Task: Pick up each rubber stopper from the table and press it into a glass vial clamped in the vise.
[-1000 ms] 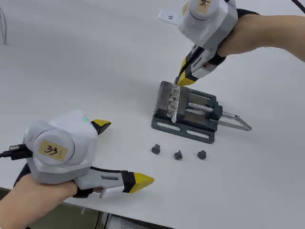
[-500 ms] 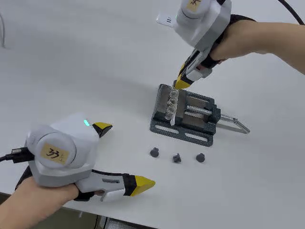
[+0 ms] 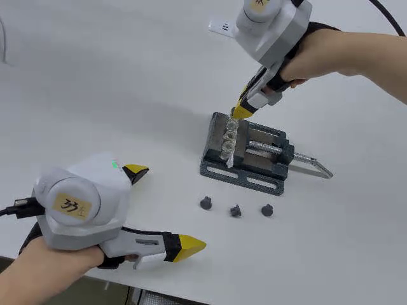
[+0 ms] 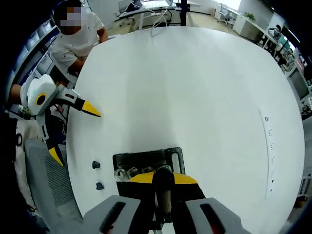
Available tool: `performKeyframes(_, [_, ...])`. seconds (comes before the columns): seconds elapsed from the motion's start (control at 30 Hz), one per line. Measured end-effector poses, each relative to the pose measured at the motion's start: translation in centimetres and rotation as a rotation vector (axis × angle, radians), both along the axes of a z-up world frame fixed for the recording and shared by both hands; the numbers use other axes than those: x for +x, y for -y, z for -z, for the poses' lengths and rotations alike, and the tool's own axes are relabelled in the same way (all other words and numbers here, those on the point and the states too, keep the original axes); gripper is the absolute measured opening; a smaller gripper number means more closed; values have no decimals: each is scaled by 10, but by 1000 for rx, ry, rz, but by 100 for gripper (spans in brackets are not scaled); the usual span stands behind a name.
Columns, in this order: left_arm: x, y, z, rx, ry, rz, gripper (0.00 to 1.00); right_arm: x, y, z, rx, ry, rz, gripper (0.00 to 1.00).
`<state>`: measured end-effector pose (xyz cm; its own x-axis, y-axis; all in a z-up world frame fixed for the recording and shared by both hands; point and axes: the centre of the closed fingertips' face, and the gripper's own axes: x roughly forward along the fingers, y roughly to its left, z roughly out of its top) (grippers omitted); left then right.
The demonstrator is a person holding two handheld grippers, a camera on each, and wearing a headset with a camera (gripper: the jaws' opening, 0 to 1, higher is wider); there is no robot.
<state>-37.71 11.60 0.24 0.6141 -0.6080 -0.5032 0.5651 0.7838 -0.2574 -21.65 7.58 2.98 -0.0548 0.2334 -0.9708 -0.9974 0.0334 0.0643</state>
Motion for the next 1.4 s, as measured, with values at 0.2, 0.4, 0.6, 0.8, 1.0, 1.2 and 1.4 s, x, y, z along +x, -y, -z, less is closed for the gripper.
performKeyframes(0.2, [0,-3,1,2,-2,-8,92,3,0,0,-1,1,-23,7])
performKeyframes(0.4, [0,-2,2,1,-5,-8,92,6,1,2,-3,11,-58,8])
performKeyframes(0.6, [0,-2,3,-1,-5,-6,92,1,2,1,0,21,-87,8])
performKeyframes(0.8, [0,-3,2,-2,-6,-10,92,-1,2,3,4,20,-109,15])
performKeyframes(1.0, [-1,-3,2,-5,-5,-12,92,0,2,0,12,42,-145,22])
performKeyframes(1.2, [1,-4,1,-6,0,-13,92,-1,0,-7,18,45,-180,20])
performKeyframes(1.4, [2,-4,1,-6,0,-13,92,-2,1,-12,24,55,-209,9])
